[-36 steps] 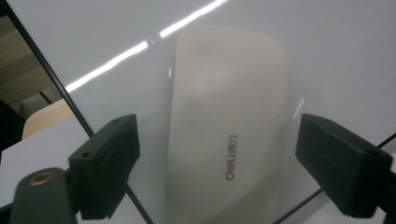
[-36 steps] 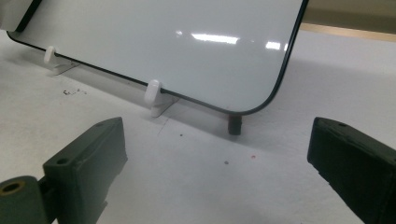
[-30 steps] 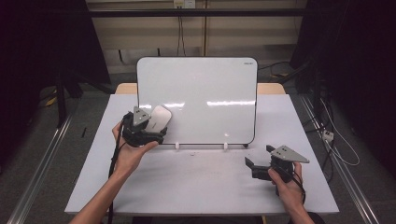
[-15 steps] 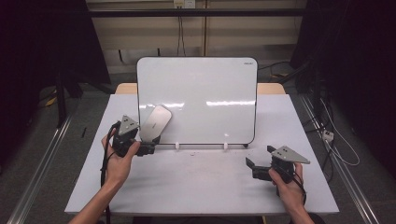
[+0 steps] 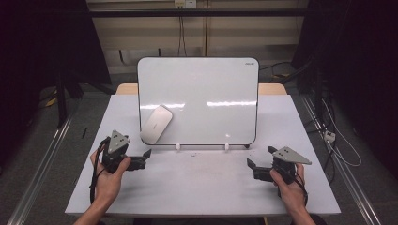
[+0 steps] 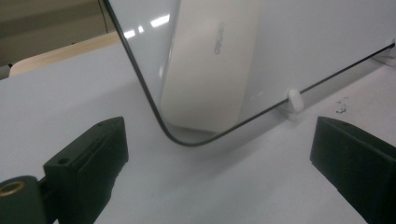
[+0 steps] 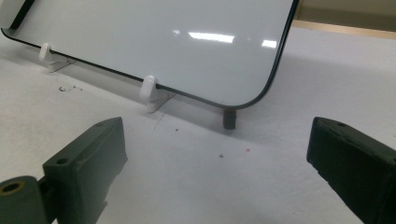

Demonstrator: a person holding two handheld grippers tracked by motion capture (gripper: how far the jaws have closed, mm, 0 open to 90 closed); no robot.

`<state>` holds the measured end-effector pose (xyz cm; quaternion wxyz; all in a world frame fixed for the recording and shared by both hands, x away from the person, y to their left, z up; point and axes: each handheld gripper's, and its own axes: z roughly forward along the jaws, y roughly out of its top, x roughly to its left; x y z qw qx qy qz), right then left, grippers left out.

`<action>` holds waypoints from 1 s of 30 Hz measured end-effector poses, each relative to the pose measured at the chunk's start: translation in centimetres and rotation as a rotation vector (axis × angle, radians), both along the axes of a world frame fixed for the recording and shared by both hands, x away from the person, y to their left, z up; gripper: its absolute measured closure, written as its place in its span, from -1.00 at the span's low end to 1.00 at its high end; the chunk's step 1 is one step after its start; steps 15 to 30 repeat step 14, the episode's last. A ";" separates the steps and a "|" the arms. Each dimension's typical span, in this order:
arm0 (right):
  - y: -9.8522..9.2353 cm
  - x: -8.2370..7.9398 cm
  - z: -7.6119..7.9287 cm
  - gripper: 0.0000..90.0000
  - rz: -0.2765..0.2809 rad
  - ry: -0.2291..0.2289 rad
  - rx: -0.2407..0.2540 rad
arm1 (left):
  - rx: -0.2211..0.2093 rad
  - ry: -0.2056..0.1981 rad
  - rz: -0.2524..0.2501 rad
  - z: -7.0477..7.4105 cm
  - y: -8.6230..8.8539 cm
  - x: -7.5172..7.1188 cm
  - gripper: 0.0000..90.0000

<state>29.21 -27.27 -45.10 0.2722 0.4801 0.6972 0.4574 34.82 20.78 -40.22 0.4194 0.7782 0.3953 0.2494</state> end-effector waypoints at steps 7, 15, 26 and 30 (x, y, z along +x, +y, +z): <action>0.0 0.0 0.0 -0.89 0.003 -0.002 -0.006 | -0.064 -0.013 0.047 -1.6 1.0 -1.3 -0.90; -0.2 -0.2 0.0 -0.89 -0.003 0.004 -0.007 | -0.063 0.002 0.055 -2.1 1.6 -1.3 -0.89; -0.2 -0.2 0.0 -0.89 -0.003 0.004 -0.007 | -0.063 0.002 0.055 -2.1 1.6 -1.3 -0.89; -0.2 -0.2 0.0 -0.89 -0.003 0.004 -0.007 | -0.063 0.002 0.055 -2.1 1.6 -1.3 -0.89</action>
